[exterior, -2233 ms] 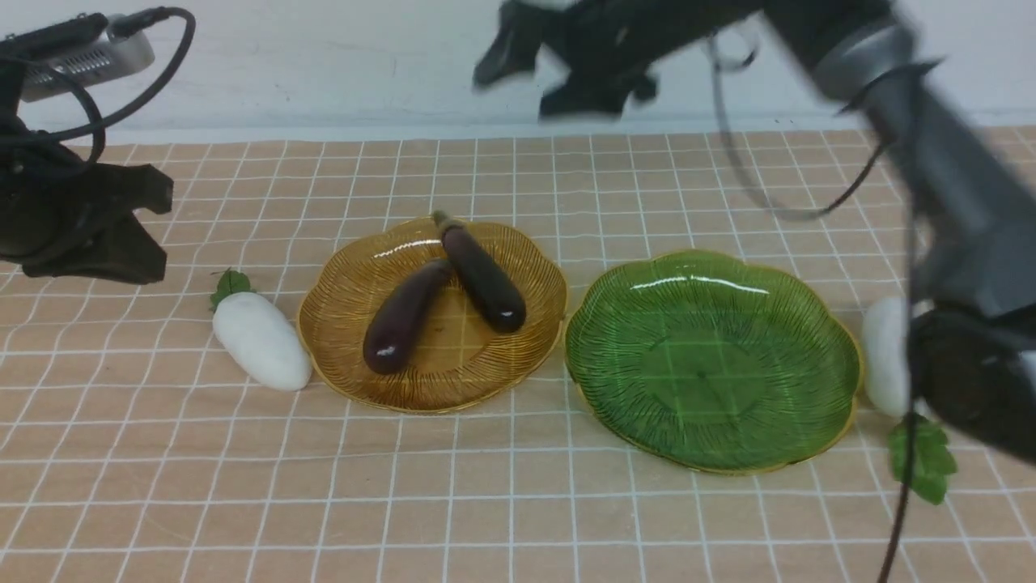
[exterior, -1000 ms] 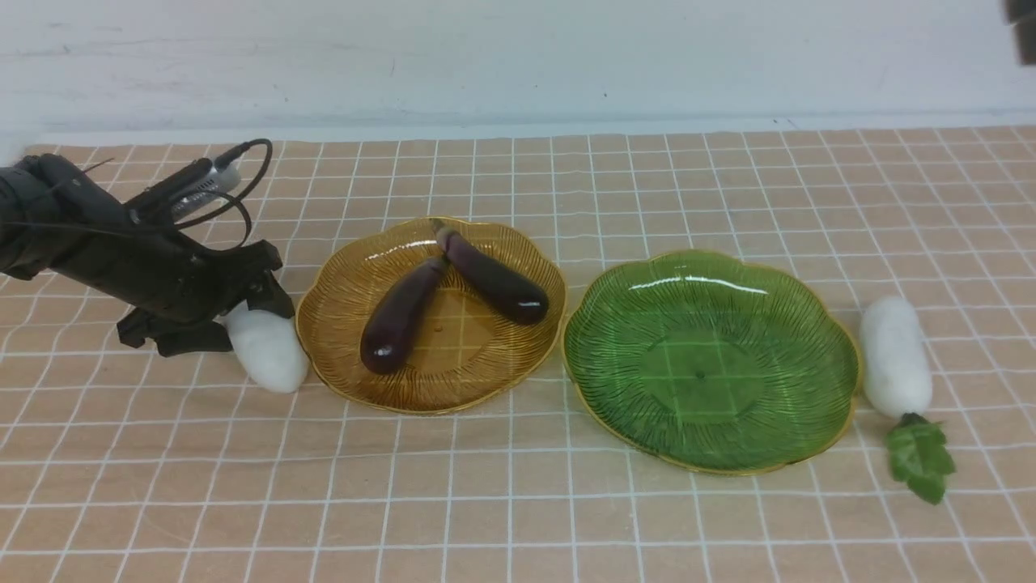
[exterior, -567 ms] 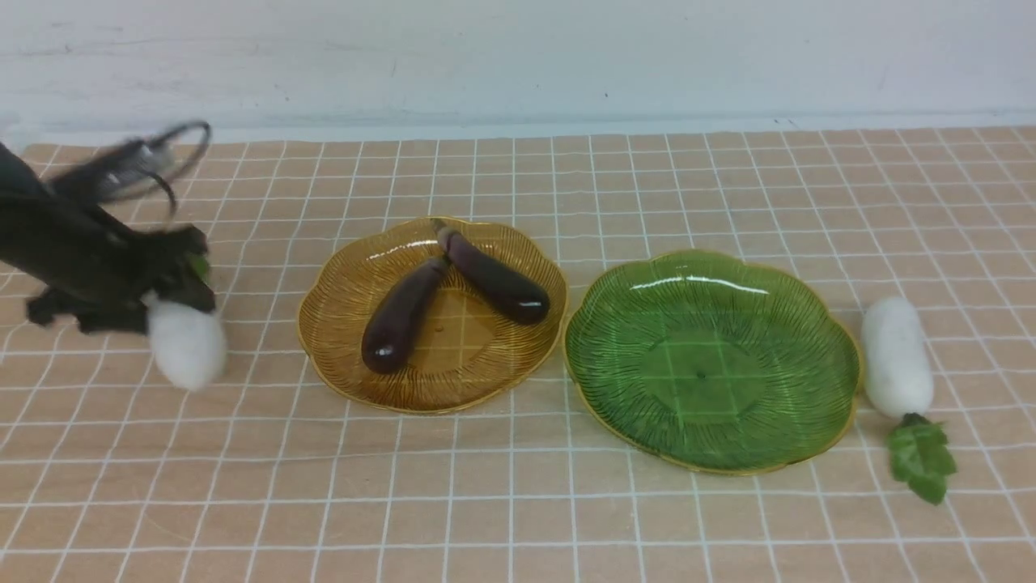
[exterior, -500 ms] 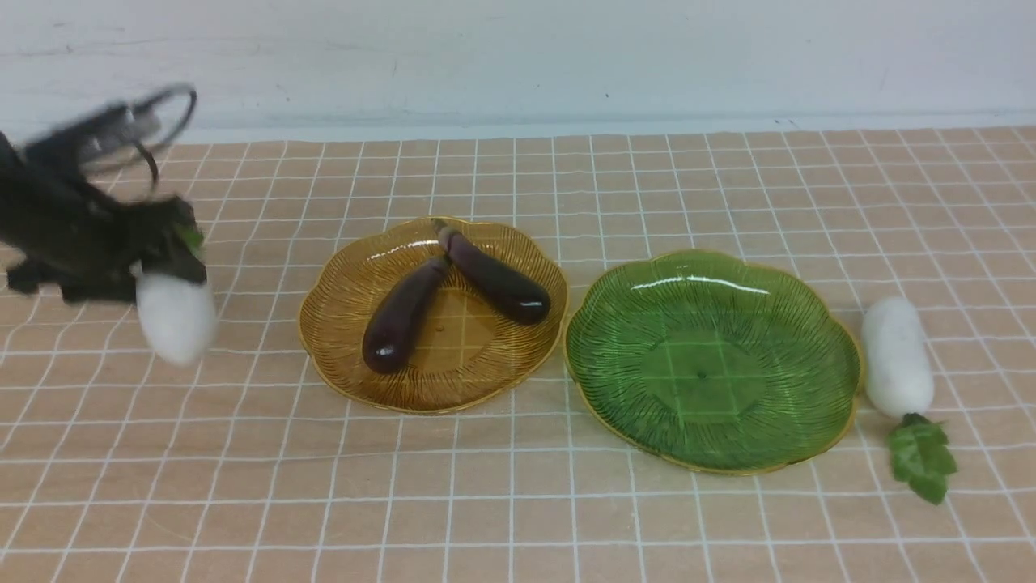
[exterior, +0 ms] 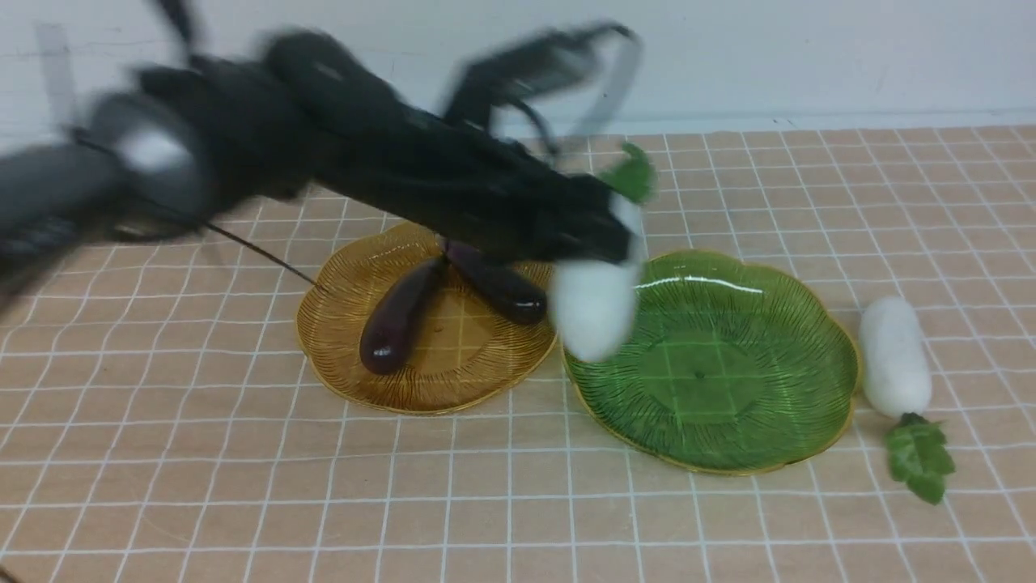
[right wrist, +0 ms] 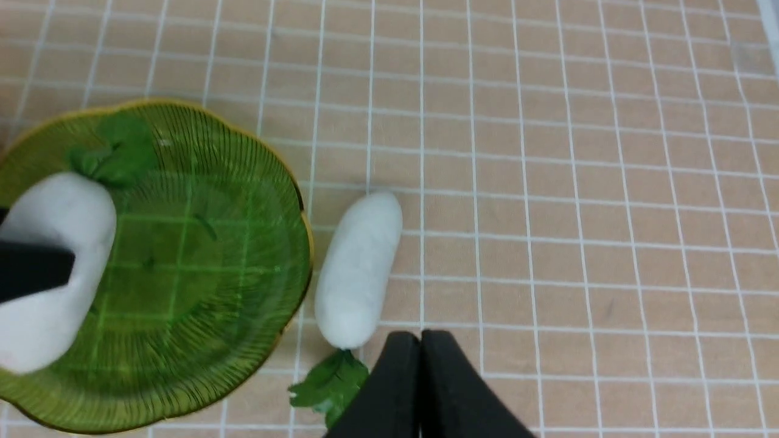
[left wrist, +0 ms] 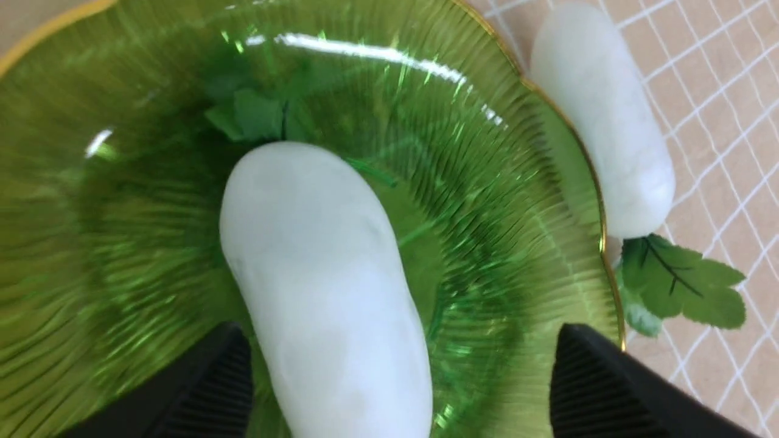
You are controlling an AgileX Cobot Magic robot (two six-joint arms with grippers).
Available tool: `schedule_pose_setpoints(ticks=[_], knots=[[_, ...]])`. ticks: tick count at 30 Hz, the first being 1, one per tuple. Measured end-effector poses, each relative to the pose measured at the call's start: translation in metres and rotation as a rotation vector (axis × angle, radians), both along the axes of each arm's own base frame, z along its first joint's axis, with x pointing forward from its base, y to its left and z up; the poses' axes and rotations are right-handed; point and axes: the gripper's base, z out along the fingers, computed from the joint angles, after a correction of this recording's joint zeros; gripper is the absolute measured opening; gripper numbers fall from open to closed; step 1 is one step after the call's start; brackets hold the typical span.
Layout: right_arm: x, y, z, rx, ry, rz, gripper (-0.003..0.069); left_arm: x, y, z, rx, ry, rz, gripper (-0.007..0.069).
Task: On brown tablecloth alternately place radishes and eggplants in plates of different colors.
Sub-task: 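Pick up the white radish and place it on the plate, then place the white radish on the plate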
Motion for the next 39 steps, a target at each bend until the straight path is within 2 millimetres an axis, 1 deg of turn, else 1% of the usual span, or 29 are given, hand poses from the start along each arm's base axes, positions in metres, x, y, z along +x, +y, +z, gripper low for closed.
schedule_pose_setpoints(ticks=[2, 5, 6, 7, 8, 9, 10, 12, 13, 14, 15, 16, 17, 19, 20, 21, 22, 23, 24, 26, 28, 29, 32, 35, 39], knots=[[0.008, -0.012, -0.008, 0.041, 0.035, -0.036, -0.0014, 0.001, 0.005, 0.001, 0.0, 0.021, -0.003, 0.0589], [0.021, -0.019, -0.022, 0.125, 0.086, -0.05, -0.0014, 0.003, 0.016, 0.005, -0.004, 0.047, -0.001, 0.0517], [0.027, -0.023, -0.028, 0.159, 0.102, -0.056, -0.0014, 0.003, 0.02, 0.007, -0.005, 0.062, -0.008, 0.0454], [0.034, -0.023, -0.035, 0.19, 0.117, -0.05, -0.0012, 0.004, 0.028, 0.013, -0.007, 0.076, -0.013, 0.0358], [0.042, -0.023, -0.042, 0.216, 0.133, -0.045, -0.0008, 0.003, 0.034, 0.018, -0.005, 0.08, -0.02, 0.0283], [0.048, -0.023, -0.047, 0.238, 0.143, -0.039, -0.0002, 0.002, 0.039, 0.023, -0.001, 0.083, -0.029, 0.0223], [0.058, -0.023, -0.058, 0.26, 0.166, -0.029, 0.001, 0.002, 0.045, 0.03, 0.003, 0.073, -0.033, 0.015], [0.071, -0.023, -0.073, 0.282, 0.202, -0.014, 0.0037, 0.0, 0.06, 0.047, 0.018, 0.043, -0.044, 0.0055], [0.077, -0.022, -0.08, 0.298, 0.214, -0.009, 0.0053, -0.001, 0.066, 0.053, 0.029, 0.026, -0.048, 0.0039], [0.084, -0.022, -0.089, 0.308, 0.23, -0.005, 0.0076, -0.004, 0.073, 0.065, 0.034, 0.001, -0.046, 0.0023], [0.09, -0.021, -0.098, 0.326, 0.251, -0.005, 0.0096, -0.005, 0.081, 0.073, 0.054, -0.021, -0.045, 0.0011], [0.099, -0.021, -0.109, 0.333, 0.262, -0.003, 0.0134, -0.008, 0.088, 0.081, 0.077, -0.046, -0.046, 0.0006], [0.102, -0.021, -0.113, 0.338, 0.268, -0.004, 0.015, -0.011, 0.094, 0.09, 0.096, -0.067, -0.046, 0.0001], [0.114, -0.023, -0.13, 0.344, 0.283, -0.01, 0.0233, -0.019, 0.105, 0.105, 0.135, -0.096, -0.042, -0.0003], [0.119, -0.023, -0.139, 0.345, 0.294, -0.015, 0.0262, -0.021, 0.108, 0.108, 0.155, -0.102, -0.039, -0.0003], [0.125, -0.024, -0.149, 0.344, 0.3, -0.02, 0.0324, -0.027, 0.114, 0.117, 0.182, -0.119, -0.037, -0.0003], [0.131, -0.025, -0.156, 0.343, 0.296, -0.025, 0.0354, -0.031, 0.119, 0.123, 0.222, -0.131, -0.03, -0.0003], [0.136, -0.026, -0.166, 0.343, 0.297, -0.031, 0.0414, -0.036, 0.123, 0.127, 0.253, -0.137, -0.022, -0.0003], [0.139, -0.026, -0.171, 0.343, 0.302, -0.033, 0.0433, -0.041, 0.126, 0.131, 0.274, -0.148, -0.014, -0.0003], [0.147, -0.027, -0.186, 0.341, 0.304, -0.04, 0.052, -0.049, 0.134, 0.136, 0.326, -0.154, 0.012, -0.0003], [0.154, -0.026, -0.199, 0.338, 0.3, -0.044, 0.0575, -0.059, 0.143, 0.137, 0.382, -0.148, 0.043, -0.0003], [0.156, -0.026, -0.205, 0.337, 0.305, -0.045, 0.0594, -0.062, 0.146, 0.139, 0.394, -0.151, 0.053, -0.0003], [0.162, -0.026, -0.218, 0.338, 0.307, -0.053, 0.0623, -0.07, 0.152, 0.139, 0.433, -0.149, 0.075, -0.0003], [0.167, -0.026, -0.233, 0.343, 0.316, -0.064, 0.0631, -0.078, 0.158, 0.136, 0.463, -0.136, 0.096, -0.0003], [0.172, -0.025, -0.248, 0.377, 0.32, -0.086, 0.0628, -0.086, 0.161, 0.132, 0.473, -0.115, 0.099, -0.0003]])
